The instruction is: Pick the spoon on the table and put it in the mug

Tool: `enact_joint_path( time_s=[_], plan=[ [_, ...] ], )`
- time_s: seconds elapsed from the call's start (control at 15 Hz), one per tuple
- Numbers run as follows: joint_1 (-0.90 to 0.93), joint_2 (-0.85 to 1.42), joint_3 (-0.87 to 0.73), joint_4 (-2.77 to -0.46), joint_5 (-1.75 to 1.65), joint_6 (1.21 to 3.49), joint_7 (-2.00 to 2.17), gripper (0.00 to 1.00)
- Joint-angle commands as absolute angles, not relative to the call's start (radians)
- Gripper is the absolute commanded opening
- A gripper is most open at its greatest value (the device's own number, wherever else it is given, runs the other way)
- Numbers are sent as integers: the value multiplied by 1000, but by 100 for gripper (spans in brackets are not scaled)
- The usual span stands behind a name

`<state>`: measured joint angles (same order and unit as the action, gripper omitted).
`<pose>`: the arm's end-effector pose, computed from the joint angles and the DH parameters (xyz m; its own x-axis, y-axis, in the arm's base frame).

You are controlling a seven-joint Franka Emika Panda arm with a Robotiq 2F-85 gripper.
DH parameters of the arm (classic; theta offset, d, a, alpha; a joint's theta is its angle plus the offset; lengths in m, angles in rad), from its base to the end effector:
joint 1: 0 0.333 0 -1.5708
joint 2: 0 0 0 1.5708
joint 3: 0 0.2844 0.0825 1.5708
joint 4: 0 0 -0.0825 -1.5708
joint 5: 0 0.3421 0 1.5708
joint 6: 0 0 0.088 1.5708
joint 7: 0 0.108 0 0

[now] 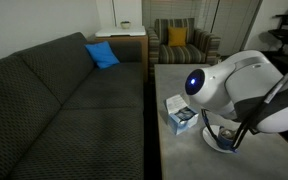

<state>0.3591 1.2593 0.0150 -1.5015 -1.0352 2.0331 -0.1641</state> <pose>0.5012 0.1442 -0.0747 0.2114 0.5866 -0.7818 0.9770 -0.1028 0.1871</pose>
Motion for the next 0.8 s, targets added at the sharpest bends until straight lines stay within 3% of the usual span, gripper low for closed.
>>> enact_joint_path(
  time_s=[0.0,0.67,0.73],
  plan=[
    [340,1308,36,-1437,-1048,2011,-200,4],
    [355,1387,47,-1310,-1041,1963,-305,4],
    [357,1389,48,-1305,-1041,1961,-308,13]
  ],
)
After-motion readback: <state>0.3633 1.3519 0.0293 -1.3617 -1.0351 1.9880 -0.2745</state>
